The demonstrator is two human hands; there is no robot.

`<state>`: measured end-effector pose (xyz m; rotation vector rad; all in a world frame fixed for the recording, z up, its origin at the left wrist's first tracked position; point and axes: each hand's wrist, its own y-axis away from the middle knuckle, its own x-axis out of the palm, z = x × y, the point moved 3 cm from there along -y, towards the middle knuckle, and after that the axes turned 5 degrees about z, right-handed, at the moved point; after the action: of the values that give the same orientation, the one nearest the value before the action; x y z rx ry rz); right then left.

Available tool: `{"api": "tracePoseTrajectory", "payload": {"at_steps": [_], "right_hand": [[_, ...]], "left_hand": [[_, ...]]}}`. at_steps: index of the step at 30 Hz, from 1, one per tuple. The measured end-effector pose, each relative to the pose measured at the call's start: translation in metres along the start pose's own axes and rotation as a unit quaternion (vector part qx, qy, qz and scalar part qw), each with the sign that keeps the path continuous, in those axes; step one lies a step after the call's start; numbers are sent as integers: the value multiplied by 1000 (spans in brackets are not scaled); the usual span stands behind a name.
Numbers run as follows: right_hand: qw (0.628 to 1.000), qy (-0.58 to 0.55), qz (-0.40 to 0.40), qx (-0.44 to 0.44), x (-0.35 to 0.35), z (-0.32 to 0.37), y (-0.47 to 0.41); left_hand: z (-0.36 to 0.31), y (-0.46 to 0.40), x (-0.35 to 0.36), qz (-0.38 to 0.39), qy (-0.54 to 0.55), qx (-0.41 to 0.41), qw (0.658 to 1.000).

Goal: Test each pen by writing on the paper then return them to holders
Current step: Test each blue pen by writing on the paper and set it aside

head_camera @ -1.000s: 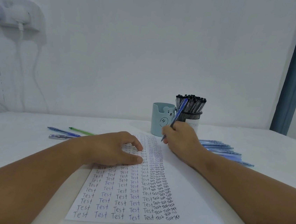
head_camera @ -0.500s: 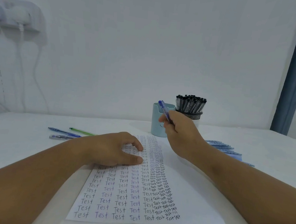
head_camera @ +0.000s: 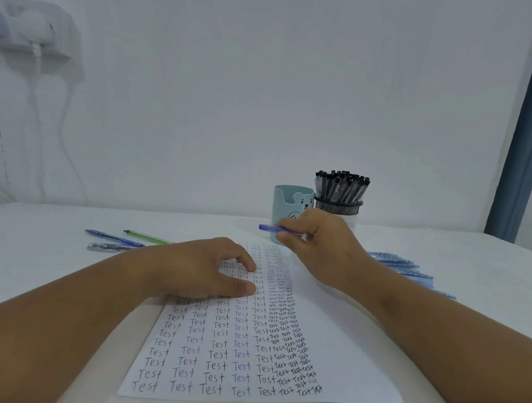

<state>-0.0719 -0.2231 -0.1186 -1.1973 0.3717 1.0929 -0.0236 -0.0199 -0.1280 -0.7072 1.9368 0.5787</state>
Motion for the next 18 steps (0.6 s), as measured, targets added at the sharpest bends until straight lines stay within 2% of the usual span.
{"api": "tracePoseTrajectory", "payload": {"at_steps": [9, 14, 18], "right_hand": [[999, -22, -17, 21, -5, 1, 1], [995, 73, 39, 48, -13, -4, -3], [989, 78, 75, 102, -29, -18, -4]], "left_hand": [[1, 0, 0, 4, -8, 0, 1000], [1, 0, 1, 1, 3, 6, 1000], [3, -1, 1, -1, 8, 9, 1000]]}}
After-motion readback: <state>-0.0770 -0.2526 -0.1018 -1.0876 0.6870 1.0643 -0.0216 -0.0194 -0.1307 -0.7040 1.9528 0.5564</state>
